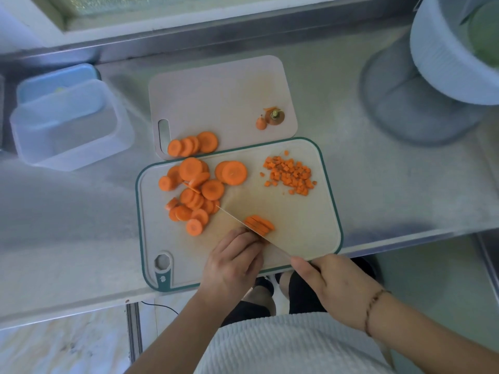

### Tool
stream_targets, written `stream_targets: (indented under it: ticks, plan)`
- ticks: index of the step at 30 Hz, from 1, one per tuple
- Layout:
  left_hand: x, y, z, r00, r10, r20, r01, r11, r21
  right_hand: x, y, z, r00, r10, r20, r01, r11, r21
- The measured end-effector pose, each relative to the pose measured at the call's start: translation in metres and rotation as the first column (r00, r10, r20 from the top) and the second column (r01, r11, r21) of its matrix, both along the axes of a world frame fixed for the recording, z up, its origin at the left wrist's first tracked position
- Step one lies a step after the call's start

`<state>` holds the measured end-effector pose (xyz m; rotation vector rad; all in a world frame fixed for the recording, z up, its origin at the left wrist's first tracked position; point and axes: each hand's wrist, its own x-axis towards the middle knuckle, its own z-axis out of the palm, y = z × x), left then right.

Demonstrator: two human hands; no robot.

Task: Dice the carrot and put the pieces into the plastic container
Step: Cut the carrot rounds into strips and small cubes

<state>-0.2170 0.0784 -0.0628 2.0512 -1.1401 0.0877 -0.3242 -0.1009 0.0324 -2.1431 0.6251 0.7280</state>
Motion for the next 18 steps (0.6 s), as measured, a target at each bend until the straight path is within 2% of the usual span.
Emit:
stream_targets:
  ticks: [4, 8, 12, 18]
  plan:
    - [-0.001, 0.001, 0.0, 1.0, 0.018, -0.011, -0.018, 1.0, -0.015, -0.009, -0.002, 0.008, 0.999, -0.044, 0.03, 0.044, 0.999, 0.024]
    - [-0.001, 0.001, -0.001, 1.0, 0.028, 0.003, -0.028, 0.999, -0.028, -0.026, -0.003, 0.012, 0.997, -0.054, -0.049, 0.055, 0.998, 0.006]
    - [-0.001, 0.0, -0.002, 1.0, 0.014, 0.005, -0.014, 0.999, -0.029, -0.021, -0.001, 0.01, 0.998, -0.039, -0.058, 0.04, 0.999, 0.014]
    - [0.001, 0.0, 0.001, 1.0, 0.006, -0.028, -0.007, 0.999, -0.031, 0.007, 0.003, 0.0, 0.999, -0.024, 0.027, 0.022, 0.997, 0.078]
